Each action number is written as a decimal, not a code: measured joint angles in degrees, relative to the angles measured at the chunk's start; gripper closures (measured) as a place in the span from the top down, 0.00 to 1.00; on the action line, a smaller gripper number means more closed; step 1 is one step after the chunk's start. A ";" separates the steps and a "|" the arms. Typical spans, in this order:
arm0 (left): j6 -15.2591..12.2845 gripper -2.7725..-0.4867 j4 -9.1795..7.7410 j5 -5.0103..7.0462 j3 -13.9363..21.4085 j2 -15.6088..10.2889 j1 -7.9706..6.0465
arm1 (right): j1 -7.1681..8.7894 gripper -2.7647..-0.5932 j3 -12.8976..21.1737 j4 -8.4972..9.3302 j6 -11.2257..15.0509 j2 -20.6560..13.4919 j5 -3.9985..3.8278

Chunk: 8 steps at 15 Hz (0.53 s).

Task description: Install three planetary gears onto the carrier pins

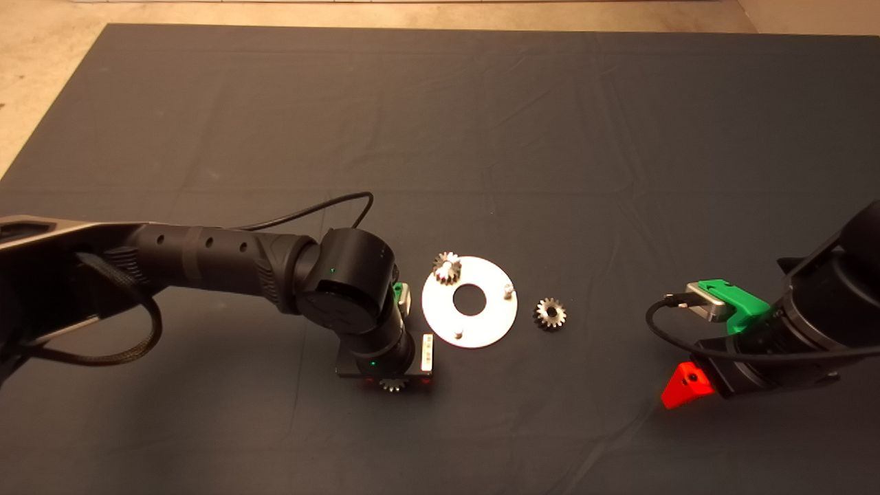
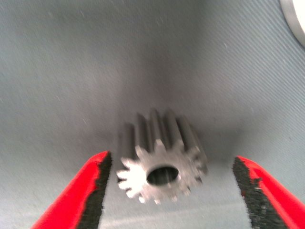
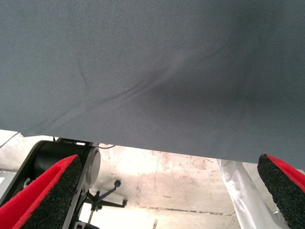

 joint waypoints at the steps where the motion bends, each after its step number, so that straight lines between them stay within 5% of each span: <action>1: -0.04 0.51 0.00 0.00 0.28 -0.02 0.00 | 0.00 1.00 0.00 -0.02 0.00 0.00 0.00; 8: -0.67 0.51 0.01 0.00 1.01 0.00 0.00 | 0.00 1.00 0.00 0.00 0.00 0.00 0.00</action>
